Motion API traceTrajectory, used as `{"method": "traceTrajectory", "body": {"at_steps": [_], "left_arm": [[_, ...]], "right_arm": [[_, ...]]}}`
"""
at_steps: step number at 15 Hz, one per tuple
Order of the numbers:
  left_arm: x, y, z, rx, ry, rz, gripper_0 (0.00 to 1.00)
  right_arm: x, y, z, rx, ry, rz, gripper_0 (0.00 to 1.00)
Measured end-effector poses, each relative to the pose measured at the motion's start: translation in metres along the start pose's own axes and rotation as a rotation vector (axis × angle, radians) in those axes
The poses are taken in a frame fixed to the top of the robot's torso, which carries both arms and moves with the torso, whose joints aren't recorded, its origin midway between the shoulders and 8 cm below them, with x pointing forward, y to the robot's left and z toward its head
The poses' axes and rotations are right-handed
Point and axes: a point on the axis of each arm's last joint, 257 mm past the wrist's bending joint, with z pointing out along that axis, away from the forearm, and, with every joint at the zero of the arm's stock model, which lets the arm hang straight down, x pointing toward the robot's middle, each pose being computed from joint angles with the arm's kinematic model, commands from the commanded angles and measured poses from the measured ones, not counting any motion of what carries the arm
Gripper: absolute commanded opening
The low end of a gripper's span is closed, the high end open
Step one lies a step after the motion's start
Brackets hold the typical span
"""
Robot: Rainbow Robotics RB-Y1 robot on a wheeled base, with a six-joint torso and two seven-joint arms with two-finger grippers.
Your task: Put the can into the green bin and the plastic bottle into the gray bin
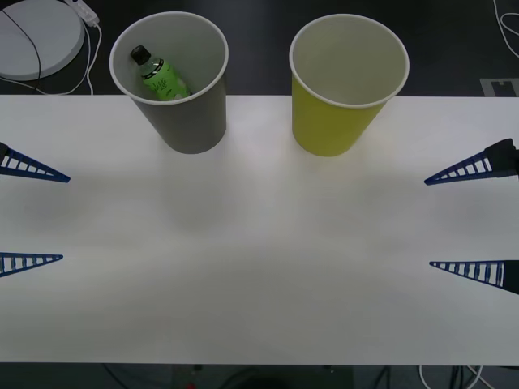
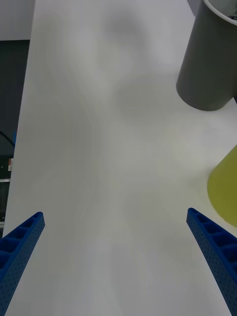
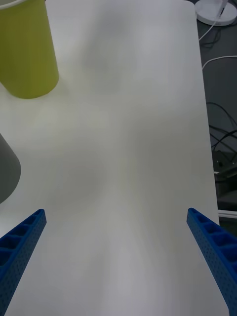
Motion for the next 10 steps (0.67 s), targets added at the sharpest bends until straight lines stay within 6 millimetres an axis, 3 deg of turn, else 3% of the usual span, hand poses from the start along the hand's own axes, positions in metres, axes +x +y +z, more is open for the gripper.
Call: {"method": "traceTrajectory", "body": {"at_steps": [10], "left_arm": [[0.0,0.0,0.0,0.0,0.0,0.0,1.0]], "right_arm": [[0.0052,-0.0059,-0.0062,0.012,-0.001,0.01,1.0]]}}
